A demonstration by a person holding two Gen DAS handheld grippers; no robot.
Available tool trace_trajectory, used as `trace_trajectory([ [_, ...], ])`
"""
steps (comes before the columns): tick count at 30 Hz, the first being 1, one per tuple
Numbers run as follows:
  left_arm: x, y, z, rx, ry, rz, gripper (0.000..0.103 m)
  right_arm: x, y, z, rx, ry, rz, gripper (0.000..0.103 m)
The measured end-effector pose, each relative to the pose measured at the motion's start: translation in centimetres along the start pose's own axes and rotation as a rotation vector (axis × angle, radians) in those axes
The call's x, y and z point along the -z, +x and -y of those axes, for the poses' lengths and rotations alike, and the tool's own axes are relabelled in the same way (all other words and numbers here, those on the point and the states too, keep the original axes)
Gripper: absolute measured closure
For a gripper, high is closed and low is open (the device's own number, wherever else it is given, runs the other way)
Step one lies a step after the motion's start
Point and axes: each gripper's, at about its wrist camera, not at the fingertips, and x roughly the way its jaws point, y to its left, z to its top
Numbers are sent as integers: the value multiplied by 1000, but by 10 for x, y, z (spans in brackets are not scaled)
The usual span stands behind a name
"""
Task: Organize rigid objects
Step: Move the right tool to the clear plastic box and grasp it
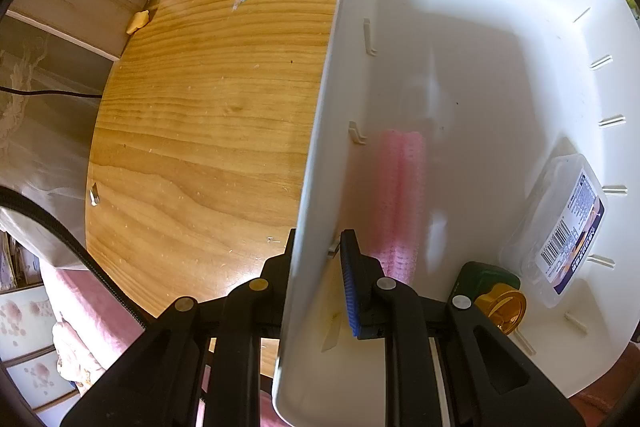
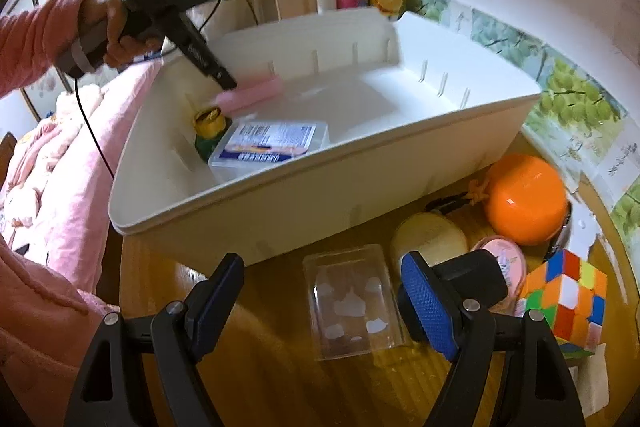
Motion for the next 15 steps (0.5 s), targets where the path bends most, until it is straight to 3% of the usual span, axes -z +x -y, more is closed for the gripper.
trace_trajectory([
  [10, 1, 0, -1, 0, 1, 4, 83, 2, 15, -6, 27, -53, -66, 22],
  [13, 1, 0, -1, 0, 0, 4, 83, 3, 16, -6, 41, -55, -68, 26],
  [15, 1, 0, -1, 0, 2, 5, 83, 3, 16, -4, 41, -41, -79, 36],
])
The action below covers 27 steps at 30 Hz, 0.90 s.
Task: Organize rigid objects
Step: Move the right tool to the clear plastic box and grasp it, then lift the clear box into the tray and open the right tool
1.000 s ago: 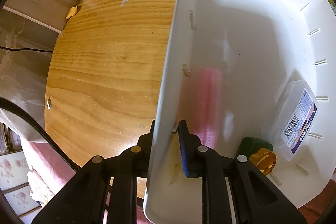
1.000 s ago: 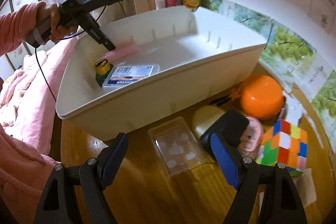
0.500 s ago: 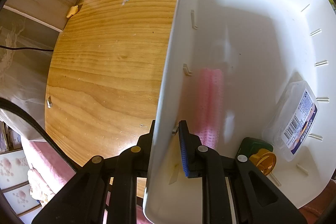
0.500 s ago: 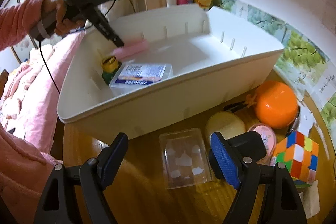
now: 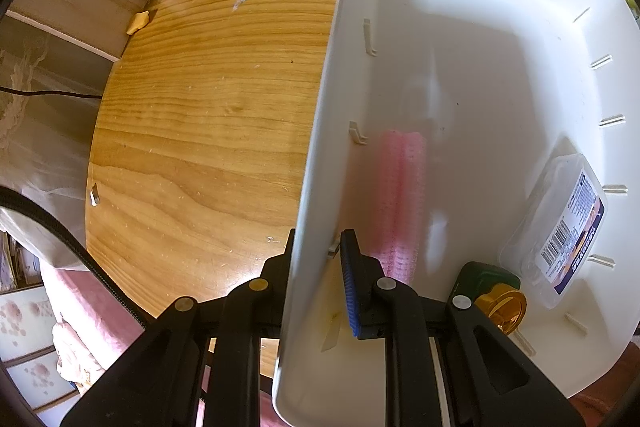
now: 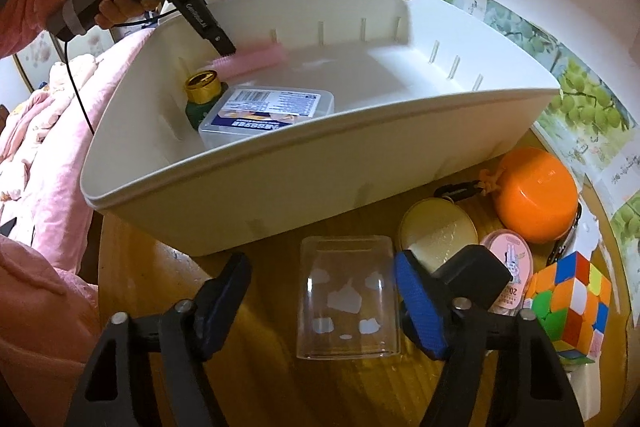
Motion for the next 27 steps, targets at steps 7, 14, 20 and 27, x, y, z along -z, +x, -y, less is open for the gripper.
trace_trajectory([
  [7, 0, 0, 1, -2, 2, 0, 83, 4, 3, 3, 18, 18, -50, 53],
  [14, 1, 0, 4, -5, 10, 3, 83, 6, 1, -1, 47, 29, -91, 53],
  [20, 0, 0, 6, -6, 28, -4, 83, 6, 0, -4, 98, 74, -143, 53],
  [27, 0, -2, 8, 6, 51, -2, 83, 10, -8, 0, 150, 195, -192, 53],
])
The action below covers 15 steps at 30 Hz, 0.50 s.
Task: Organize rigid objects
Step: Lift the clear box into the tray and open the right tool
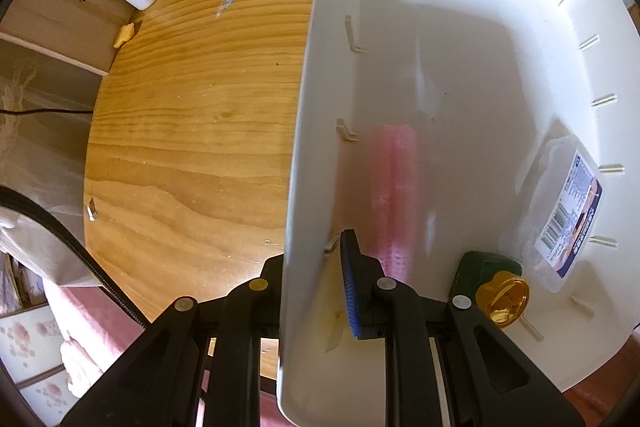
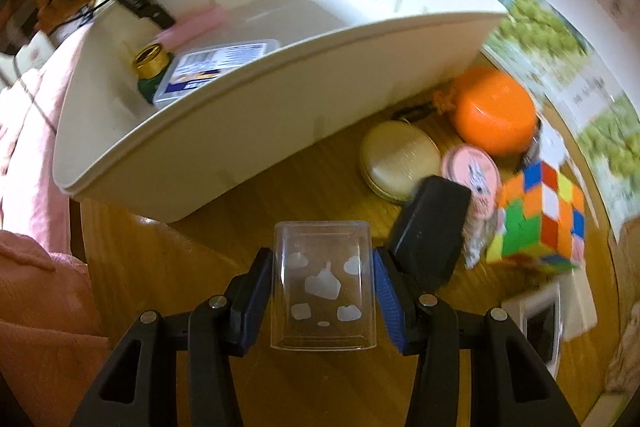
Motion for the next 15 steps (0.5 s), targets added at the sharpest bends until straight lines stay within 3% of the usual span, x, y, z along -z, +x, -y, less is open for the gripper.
trace_trajectory([
  [15, 0, -1, -14, 89, 14, -9, 83, 9, -31, 13, 96, 390, 26, 53],
])
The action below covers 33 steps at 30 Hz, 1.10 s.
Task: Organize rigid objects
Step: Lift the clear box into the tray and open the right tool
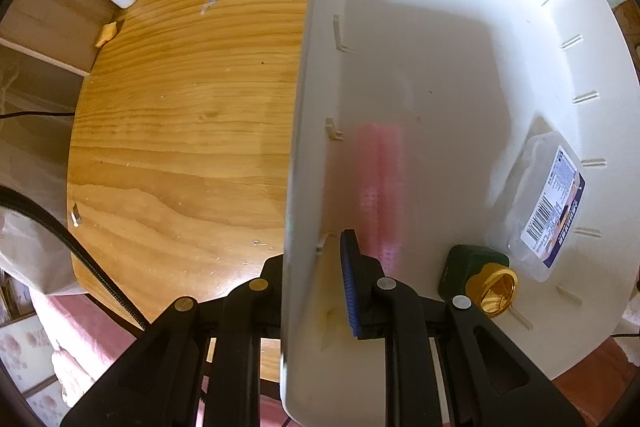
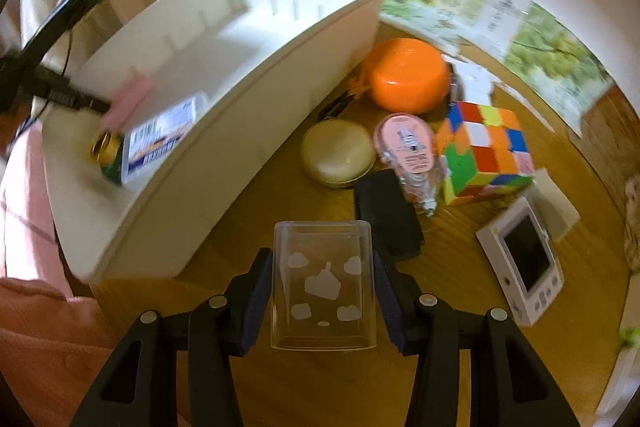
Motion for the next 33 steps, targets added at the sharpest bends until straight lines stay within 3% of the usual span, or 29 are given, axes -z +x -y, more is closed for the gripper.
trace_trajectory([
  [18, -3, 0, -6, 72, 105, -9, 83, -7, -20, 8, 166, 388, 74, 53],
  [33, -4, -8, 10, 85, 239, 3, 83, -36, -55, -8, 198, 523, 175, 53],
])
